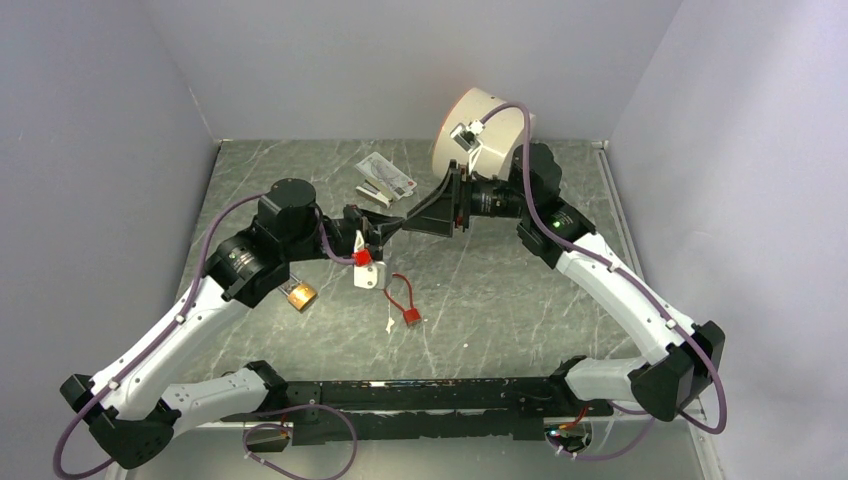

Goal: Unlock with the key

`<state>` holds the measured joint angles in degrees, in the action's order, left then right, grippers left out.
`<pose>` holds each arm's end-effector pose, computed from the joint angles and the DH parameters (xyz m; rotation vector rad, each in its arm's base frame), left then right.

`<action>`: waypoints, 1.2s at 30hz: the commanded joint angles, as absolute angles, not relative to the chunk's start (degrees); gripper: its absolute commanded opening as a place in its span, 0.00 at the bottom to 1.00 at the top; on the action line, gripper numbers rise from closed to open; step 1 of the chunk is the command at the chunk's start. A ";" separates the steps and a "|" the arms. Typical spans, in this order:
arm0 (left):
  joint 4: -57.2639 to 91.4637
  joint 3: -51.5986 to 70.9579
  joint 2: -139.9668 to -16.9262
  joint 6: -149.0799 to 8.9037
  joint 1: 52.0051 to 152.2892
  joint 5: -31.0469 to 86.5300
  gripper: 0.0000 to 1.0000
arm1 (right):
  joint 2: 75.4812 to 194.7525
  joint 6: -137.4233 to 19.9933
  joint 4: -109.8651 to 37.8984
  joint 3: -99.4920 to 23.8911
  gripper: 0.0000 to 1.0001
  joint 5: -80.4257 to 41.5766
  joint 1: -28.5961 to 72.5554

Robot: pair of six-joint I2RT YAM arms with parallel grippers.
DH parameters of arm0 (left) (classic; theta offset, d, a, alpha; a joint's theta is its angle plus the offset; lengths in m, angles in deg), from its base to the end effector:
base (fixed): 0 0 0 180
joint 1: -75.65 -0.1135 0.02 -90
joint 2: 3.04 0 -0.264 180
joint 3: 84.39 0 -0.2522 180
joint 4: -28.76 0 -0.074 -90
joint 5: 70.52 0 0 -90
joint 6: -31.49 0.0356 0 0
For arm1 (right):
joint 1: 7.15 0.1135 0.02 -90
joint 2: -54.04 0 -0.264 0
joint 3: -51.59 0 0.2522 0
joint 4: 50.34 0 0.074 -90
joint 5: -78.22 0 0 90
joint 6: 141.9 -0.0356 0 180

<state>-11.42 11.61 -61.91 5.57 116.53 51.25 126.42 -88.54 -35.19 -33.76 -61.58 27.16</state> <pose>0.1484 -0.1533 0.4195 1.6273 0.7662 -0.2190 0.2182 0.1818 0.4180 -0.7266 1.7191 1.5961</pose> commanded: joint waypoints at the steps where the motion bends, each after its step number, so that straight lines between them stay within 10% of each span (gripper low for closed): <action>1: -10.02 10.37 -61.17 4.57 116.83 53.85 0.03 | 124.46 -83.96 -36.36 -33.03 0.53 -65.64 27.05; 14: -11.74 10.80 -59.96 3.45 116.78 54.01 0.03 | 128.45 -78.12 -29.05 -36.86 0.59 -63.97 27.09; 20: -12.71 10.51 -59.82 3.55 116.76 54.42 0.03 | 127.57 -80.08 -32.81 -35.55 0.42 -65.48 27.04; 27: -13.95 9.86 -60.16 3.77 116.78 54.98 0.03 | 126.73 -81.14 -35.27 -35.09 0.52 -65.71 27.04; 36: -13.40 9.27 -60.17 2.46 116.76 55.65 0.03 | 126.96 -80.95 -34.74 -35.12 0.29 -66.96 27.04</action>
<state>-13.69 11.55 -60.62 3.62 116.62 53.68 128.38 -81.40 -31.78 -34.17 -64.99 27.11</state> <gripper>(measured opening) 0.031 0.298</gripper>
